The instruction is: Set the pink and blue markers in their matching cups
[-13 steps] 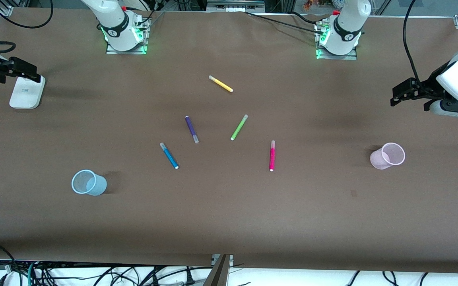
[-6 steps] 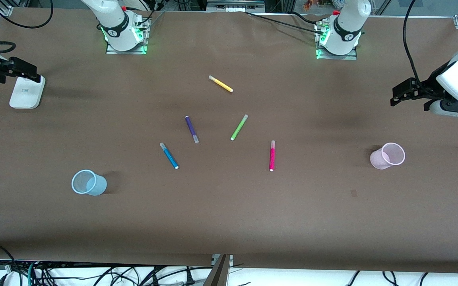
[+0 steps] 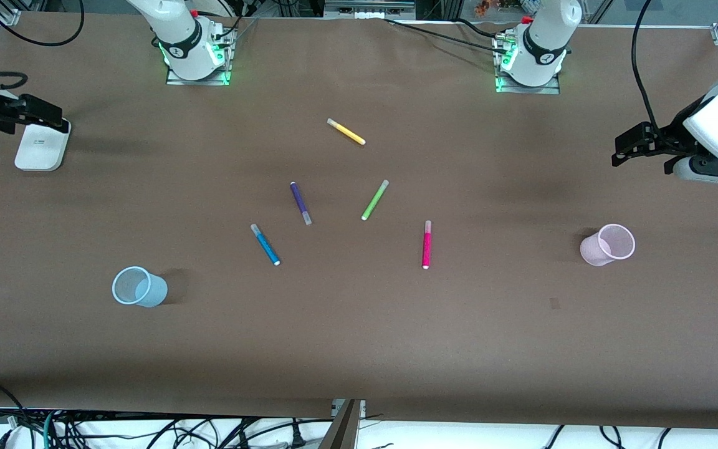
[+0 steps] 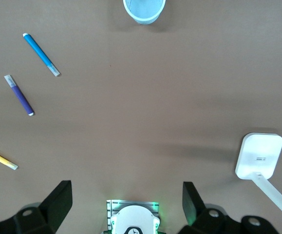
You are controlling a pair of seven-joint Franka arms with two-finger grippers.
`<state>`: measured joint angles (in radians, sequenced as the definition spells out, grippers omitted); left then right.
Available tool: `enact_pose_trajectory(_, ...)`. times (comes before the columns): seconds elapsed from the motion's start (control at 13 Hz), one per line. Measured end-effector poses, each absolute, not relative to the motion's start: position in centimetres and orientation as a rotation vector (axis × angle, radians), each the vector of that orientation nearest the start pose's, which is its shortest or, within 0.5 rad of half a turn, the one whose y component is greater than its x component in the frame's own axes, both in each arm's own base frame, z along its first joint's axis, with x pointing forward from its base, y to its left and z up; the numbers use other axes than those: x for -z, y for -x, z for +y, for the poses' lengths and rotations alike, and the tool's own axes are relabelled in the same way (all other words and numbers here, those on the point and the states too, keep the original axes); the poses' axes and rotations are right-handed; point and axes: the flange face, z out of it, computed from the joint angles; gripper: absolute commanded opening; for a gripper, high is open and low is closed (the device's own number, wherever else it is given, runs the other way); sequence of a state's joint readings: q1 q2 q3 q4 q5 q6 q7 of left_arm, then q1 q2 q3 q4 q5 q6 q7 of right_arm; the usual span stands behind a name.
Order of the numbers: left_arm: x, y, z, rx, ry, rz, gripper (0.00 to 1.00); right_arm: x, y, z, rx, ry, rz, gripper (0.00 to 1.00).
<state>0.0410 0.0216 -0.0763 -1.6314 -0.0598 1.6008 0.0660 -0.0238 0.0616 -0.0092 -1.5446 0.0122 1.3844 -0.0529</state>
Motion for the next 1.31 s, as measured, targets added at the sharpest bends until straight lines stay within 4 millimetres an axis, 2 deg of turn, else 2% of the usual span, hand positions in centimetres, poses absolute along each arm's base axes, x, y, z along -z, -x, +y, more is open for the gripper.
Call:
enact_pose_trajectory(0.23,-56.8,-56.8,-4.2,-0.123,3.212,0.196,1.00,-54.4,-57.2,-1.5,-0.437,3.083,-0.034,1.00)
enact_pose_trajectory(0.38,-53.6,-58.3,-7.0,-0.134,3.227,0.212,1.00,-51.2,-58.5,-1.3,-0.502,3.072,-0.041,1.00)
enact_pose_trajectory(0.54,-49.3,-60.0,-11.0,-0.147,3.240,0.189,1.00,-48.5,-60.4,-0.4,-0.468,3.078,-0.067,1.00)
enact_pose_trajectory(0.69,-43.8,-61.0,-15.7,-0.201,3.256,0.175,1.00,-45.7,-62.0,2.2,-0.438,3.085,-0.131,1.00)
enact_pose_trajectory(0.92,-35.5,-61.2,-21.9,-0.264,3.252,0.157,1.00,-40.6,-63.9,7.6,-0.402,3.092,-0.258,1.00)
enact_pose_trajectory(1.15,-27.7,-59.5,-26.7,-0.238,3.216,0.122,1.00,-35.2,-65.3,12.4,-0.340,3.076,-0.451,1.00)
enact_pose_trajectory(1.31,-24.3,-57.9,-28.8,-0.238,3.202,0.129,1.00,-31.9,-65.9,14.8,-0.292,3.041,-0.604,1.00)
